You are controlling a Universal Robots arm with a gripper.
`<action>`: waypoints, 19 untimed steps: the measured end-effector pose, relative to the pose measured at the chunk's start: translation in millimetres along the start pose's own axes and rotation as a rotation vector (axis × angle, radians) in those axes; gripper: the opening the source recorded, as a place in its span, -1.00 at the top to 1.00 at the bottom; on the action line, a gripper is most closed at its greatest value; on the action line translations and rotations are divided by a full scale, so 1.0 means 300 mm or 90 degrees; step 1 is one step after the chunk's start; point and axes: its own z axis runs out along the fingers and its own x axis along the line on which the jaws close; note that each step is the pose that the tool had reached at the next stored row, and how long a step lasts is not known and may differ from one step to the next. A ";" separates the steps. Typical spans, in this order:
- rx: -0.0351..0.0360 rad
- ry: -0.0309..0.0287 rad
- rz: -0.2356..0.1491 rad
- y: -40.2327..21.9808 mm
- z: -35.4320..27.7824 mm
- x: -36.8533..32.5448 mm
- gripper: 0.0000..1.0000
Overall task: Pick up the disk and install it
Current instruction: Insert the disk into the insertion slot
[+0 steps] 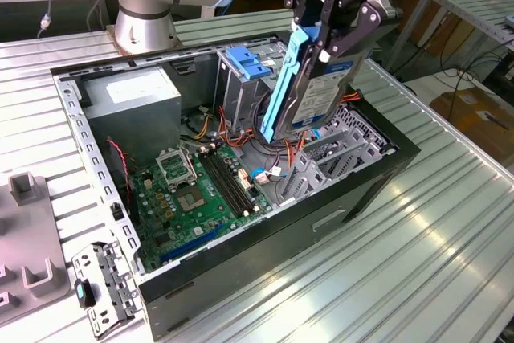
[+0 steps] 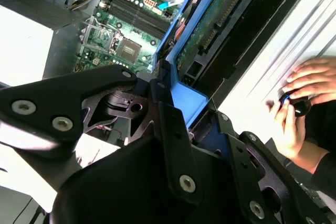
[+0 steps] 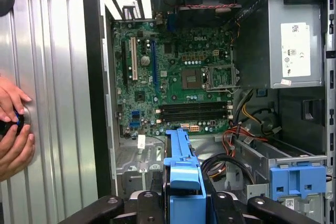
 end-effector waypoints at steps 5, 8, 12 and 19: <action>0.0004 0.0076 0.000 -0.115 0.037 -0.003 0.26; 0.0005 0.0097 0.000 -0.134 0.050 0.007 0.26; 0.0006 0.0111 0.000 -0.164 0.071 0.021 0.26; 0.0008 0.0154 -0.001 -0.221 0.095 0.024 0.26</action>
